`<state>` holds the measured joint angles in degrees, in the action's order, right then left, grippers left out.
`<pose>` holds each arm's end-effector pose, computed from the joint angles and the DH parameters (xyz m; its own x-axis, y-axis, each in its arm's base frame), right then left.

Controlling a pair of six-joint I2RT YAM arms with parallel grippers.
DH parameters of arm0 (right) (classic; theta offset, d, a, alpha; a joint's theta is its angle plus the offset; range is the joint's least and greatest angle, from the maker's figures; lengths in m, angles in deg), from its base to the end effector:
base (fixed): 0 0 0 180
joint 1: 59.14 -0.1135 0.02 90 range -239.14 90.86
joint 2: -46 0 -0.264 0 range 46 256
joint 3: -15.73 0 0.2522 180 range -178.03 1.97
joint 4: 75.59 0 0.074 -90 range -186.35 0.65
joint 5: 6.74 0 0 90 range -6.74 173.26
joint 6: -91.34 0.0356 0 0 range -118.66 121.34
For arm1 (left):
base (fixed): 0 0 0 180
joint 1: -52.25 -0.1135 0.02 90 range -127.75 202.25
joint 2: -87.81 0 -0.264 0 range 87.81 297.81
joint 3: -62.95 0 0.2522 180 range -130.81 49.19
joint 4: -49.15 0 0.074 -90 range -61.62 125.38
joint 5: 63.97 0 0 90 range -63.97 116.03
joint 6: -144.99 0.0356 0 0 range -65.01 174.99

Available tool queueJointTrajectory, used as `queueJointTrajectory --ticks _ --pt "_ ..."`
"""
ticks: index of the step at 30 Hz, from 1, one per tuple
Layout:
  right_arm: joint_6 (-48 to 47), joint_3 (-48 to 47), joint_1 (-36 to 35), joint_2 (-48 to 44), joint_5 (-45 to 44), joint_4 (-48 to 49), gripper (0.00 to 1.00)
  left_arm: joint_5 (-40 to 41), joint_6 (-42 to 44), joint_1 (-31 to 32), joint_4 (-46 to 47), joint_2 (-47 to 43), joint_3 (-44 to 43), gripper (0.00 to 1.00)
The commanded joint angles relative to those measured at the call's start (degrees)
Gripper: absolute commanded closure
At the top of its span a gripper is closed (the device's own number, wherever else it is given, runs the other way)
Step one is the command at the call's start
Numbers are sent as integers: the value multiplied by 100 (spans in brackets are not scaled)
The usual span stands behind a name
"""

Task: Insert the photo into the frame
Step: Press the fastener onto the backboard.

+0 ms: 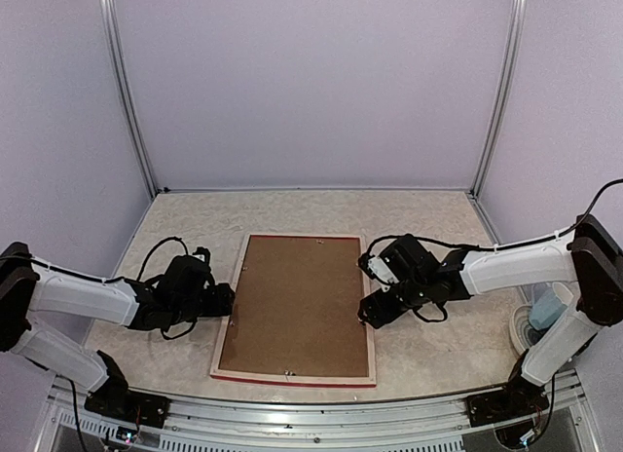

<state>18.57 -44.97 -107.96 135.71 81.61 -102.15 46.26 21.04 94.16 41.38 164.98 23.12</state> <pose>0.1991 0.2260 0.1648 -0.7384 -0.3944 -0.5471 -0.5475 0.8242 0.1448 0.1851 -0.1496 0.1418 -0.6860 -0.0885 -0.7222 0.0748 0.9788 -0.1909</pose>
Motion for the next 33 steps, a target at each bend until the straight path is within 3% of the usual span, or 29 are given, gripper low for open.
queueJointTrajectory --ticks 1,5,13,33 --pt "184 -278 -90 71 -91 -271 19 -398 164 -323 740 -45 289 28" --pt "267 -377 -134 318 -115 -255 20 -503 213 -459 773 73 282 33" --pt "252 -542 -257 603 -269 -472 21 -581 253 -465 808 127 279 35" --pt "55 -607 -251 756 -276 -589 42 -702 318 -464 806 610 106 39"
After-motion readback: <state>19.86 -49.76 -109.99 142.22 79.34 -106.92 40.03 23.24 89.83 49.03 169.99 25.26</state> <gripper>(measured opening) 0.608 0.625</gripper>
